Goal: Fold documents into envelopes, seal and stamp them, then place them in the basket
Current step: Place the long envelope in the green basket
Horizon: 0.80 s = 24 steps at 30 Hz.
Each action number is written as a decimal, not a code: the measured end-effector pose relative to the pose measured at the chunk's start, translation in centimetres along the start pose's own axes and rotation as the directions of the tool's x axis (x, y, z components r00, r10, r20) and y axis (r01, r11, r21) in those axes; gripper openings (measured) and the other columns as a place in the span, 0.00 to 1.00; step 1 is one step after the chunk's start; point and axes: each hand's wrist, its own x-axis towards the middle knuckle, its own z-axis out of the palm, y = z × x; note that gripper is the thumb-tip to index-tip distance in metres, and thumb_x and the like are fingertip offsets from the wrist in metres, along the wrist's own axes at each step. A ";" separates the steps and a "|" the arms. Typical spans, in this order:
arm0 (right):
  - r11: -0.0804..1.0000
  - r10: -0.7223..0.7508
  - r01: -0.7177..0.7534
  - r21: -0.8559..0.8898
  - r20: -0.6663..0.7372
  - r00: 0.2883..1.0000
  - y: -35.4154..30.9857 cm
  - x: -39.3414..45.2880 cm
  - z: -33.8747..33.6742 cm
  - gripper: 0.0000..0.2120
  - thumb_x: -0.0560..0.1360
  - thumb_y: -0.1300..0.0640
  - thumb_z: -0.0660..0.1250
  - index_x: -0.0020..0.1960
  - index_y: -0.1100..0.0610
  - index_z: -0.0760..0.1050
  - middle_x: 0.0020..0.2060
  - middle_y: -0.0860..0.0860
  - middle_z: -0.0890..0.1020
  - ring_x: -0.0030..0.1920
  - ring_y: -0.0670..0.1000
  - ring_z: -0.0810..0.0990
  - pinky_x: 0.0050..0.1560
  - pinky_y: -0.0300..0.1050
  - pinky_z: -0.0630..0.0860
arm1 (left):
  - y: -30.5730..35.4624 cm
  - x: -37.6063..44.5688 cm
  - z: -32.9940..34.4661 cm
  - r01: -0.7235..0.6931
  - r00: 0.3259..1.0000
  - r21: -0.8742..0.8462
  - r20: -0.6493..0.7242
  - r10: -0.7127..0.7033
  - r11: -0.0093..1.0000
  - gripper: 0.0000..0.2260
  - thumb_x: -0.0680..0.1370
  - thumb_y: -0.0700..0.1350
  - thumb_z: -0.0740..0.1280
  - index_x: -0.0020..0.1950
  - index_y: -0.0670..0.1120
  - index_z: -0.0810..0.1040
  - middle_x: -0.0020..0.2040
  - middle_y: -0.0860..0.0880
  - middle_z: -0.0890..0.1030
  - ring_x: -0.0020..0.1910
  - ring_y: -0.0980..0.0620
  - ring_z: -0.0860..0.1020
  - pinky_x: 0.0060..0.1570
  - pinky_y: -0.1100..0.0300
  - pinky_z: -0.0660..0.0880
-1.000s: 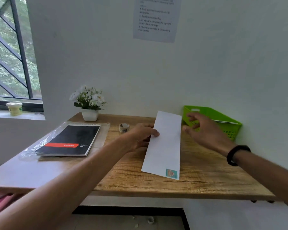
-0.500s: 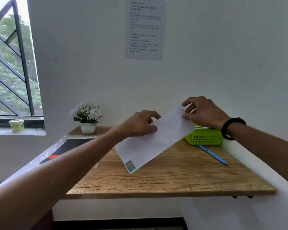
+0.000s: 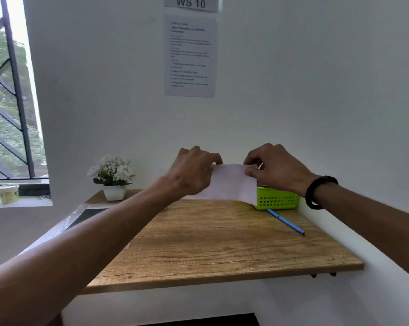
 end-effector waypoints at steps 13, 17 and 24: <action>0.377 0.607 -0.315 0.871 0.025 0.794 4.2 -0.1 -0.7 0.12 0.74 0.72 0.73 0.57 0.72 0.79 0.51 0.64 0.84 0.44 0.57 0.87 0.42 0.43 0.85 | 5.4 1.9 3.8 -0.197 0.903 -0.059 -0.400 0.158 0.979 0.20 0.78 0.66 0.66 0.60 0.53 0.82 0.57 0.51 0.78 0.61 0.49 0.74 0.68 0.46 0.66; 0.151 0.713 -0.193 0.969 0.029 0.700 5.6 0.0 -1.1 0.09 0.74 0.77 0.69 0.54 0.74 0.77 0.49 0.66 0.83 0.41 0.58 0.86 0.38 0.42 0.85 | 6.1 5.0 4.1 -0.246 0.895 -0.085 -0.403 0.192 0.966 0.18 0.77 0.63 0.69 0.58 0.53 0.82 0.55 0.51 0.79 0.59 0.48 0.74 0.65 0.46 0.68; 0.126 0.781 -0.116 0.985 -0.027 0.624 8.7 -0.5 -0.8 0.07 0.73 0.79 0.68 0.48 0.71 0.77 0.50 0.64 0.81 0.33 0.57 0.87 0.44 0.47 0.86 | 8.7 9.7 6.0 -0.302 0.859 -0.130 -0.466 0.210 0.945 0.03 0.78 0.48 0.73 0.50 0.51 0.85 0.46 0.53 0.83 0.51 0.46 0.77 0.57 0.48 0.70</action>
